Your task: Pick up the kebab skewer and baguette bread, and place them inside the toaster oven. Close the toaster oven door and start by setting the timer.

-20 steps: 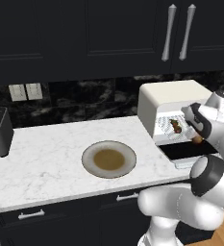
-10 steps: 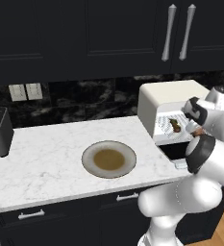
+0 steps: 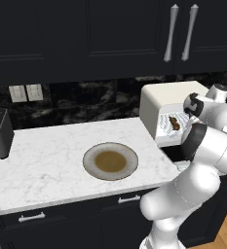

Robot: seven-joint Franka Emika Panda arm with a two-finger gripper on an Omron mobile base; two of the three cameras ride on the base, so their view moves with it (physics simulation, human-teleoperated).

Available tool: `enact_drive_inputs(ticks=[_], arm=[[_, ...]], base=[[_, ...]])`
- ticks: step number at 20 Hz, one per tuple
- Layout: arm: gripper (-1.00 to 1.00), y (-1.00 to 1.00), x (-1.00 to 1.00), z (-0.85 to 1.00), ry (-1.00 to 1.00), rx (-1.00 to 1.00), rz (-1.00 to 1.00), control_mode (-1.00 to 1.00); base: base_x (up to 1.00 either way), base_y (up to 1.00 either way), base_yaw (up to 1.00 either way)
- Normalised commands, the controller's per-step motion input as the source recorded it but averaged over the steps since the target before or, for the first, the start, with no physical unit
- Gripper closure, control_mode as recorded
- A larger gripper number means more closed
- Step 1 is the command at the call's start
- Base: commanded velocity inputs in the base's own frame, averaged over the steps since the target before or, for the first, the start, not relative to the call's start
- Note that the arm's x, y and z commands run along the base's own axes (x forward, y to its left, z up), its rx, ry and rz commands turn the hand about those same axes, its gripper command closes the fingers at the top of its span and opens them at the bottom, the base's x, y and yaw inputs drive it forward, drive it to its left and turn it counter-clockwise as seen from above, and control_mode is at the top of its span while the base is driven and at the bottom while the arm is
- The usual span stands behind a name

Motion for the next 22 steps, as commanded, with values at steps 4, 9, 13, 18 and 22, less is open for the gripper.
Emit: enact_drive_inputs(ticks=[4,9,13,18,22], arm=[[1.0,-0.04,0.0,-0.16,0.0,0.0,0.0,-1.0],[1.0,0.0,0.0,-0.19,0.0,0.0,0.0,-1.0],[1.0,0.0,-0.02,-0.25,0.0,0.0,0.0,-1.0],[1.0,0.0,-0.16,-0.29,0.05,0.0,0.0,-1.0],[1.0,0.0,-0.19,-0.25,0.1,0.0,0.0,-1.0]], base=[[0.0,0.0,0.0],[0.0,0.0,0.0],[0.0,0.0,0.0],[0.0,0.0,0.0],[0.0,0.0,0.0]])
